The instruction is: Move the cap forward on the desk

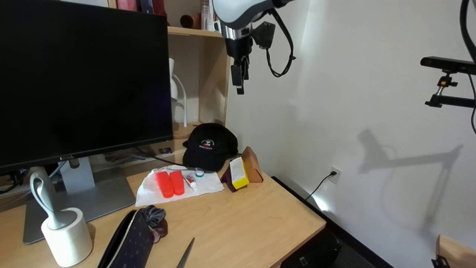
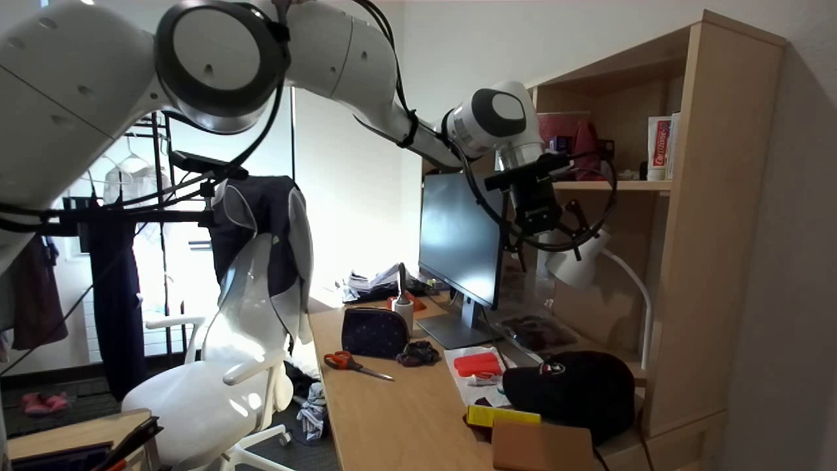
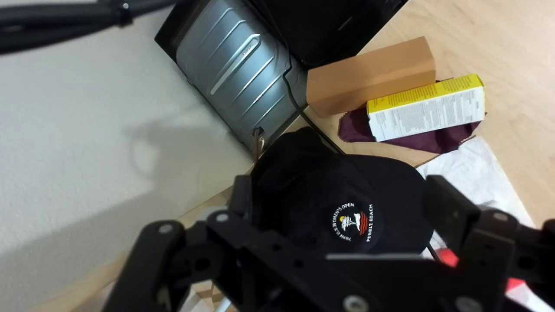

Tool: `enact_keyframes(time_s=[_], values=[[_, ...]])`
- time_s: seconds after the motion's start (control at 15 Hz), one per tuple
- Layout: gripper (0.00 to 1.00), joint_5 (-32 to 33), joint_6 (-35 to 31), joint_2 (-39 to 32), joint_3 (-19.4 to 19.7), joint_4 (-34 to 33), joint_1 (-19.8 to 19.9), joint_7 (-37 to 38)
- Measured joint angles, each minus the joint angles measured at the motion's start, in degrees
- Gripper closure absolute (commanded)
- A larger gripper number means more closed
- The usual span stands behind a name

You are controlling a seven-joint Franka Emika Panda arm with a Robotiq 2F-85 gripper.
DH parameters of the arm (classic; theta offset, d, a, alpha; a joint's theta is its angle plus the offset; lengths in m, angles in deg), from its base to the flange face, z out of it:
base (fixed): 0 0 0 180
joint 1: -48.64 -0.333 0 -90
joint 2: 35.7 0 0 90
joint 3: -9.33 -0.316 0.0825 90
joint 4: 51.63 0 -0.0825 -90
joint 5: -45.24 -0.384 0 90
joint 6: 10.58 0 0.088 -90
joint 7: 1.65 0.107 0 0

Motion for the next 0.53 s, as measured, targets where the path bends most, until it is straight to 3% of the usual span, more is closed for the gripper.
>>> enact_keyframes(time_s=[0.53], values=[[0.00,-1.93,-12.55,12.47,0.26,21.73,1.66,5.08]])
